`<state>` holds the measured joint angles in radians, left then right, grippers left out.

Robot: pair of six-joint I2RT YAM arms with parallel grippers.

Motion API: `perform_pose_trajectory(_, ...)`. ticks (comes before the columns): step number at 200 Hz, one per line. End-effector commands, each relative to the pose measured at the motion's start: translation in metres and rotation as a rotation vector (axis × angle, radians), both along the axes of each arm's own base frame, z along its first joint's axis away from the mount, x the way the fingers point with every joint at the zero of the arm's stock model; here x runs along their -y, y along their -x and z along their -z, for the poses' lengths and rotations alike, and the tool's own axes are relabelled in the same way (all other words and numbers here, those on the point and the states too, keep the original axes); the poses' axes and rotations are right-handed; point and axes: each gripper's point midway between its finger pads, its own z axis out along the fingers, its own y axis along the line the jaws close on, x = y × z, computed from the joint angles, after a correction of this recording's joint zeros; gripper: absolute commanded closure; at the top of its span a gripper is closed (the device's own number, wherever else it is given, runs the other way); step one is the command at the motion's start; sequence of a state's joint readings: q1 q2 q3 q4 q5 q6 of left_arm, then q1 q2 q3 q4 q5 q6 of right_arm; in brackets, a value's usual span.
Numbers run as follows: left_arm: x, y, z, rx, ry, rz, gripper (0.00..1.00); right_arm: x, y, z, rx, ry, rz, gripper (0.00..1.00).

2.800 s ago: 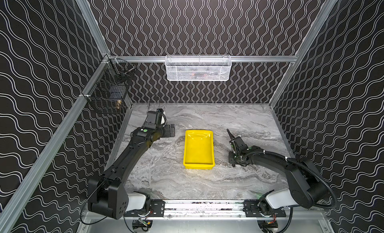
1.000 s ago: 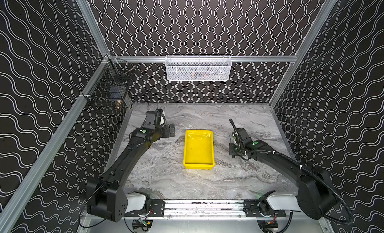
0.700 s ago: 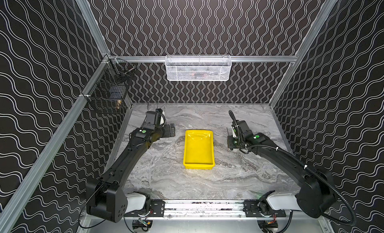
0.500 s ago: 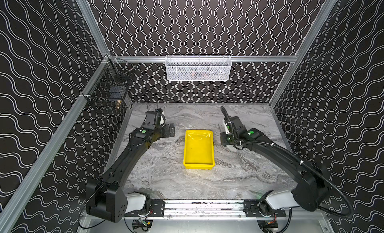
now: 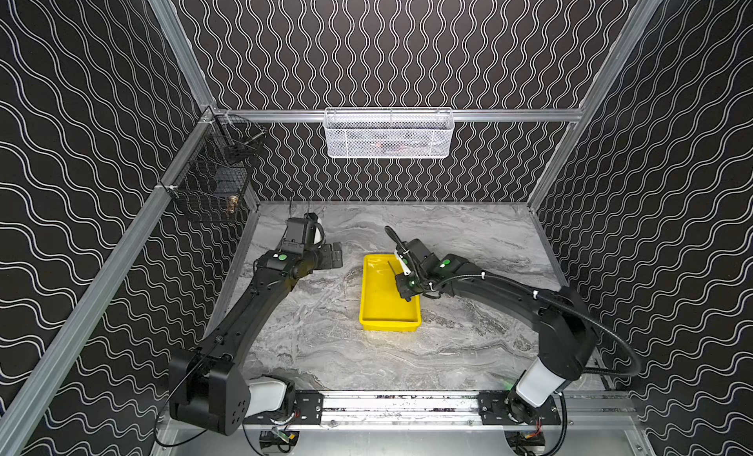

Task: Put the screwdriver in the bin
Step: Place the screwdriver into the bin.

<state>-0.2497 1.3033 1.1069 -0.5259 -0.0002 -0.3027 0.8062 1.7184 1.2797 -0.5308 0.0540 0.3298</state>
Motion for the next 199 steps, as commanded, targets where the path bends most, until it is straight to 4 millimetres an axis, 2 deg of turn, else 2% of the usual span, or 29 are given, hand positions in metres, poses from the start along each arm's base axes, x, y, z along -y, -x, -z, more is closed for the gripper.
perform_pose_trajectory(1,-0.001,-0.001,-0.002,0.009,-0.018,0.007,0.01,-0.016,-0.002,0.009,-0.014,-0.031,-0.015,0.94)
perform_pose_trajectory(46,-0.003,-0.002,-0.002,0.008,-0.029,0.001,0.01,-0.025,-0.006,0.037,-0.047,0.004,-0.029,0.94)
perform_pose_trajectory(85,-0.004,-0.002,-0.001,0.006,-0.033,0.000,0.01,-0.028,-0.009,0.045,-0.053,0.019,-0.038,0.92)
perform_pose_trajectory(87,-0.004,-0.002,-0.001,0.007,-0.034,0.000,0.01,-0.027,-0.008,0.055,-0.067,0.035,-0.038,0.92)
perform_pose_trajectory(91,-0.004,-0.002,-0.001,0.006,-0.036,0.001,0.01,-0.026,-0.008,0.058,-0.071,0.044,-0.038,0.91)
perform_pose_trajectory(143,-0.005,-0.002,0.001,0.001,-0.041,-0.002,0.01,-0.027,-0.010,0.068,-0.081,0.063,-0.039,0.88)
perform_pose_trajectory(158,-0.005,-0.003,0.000,0.002,-0.041,-0.003,0.01,-0.028,-0.011,0.068,-0.081,0.063,-0.040,0.84)
perform_pose_trajectory(176,-0.005,-0.003,0.001,0.001,-0.042,-0.002,0.01,-0.028,-0.012,0.065,-0.074,0.061,-0.038,0.73)
perform_pose_trajectory(199,-0.005,-0.003,0.000,0.003,-0.042,-0.001,0.01,-0.029,-0.013,0.062,-0.069,0.060,-0.038,0.65)
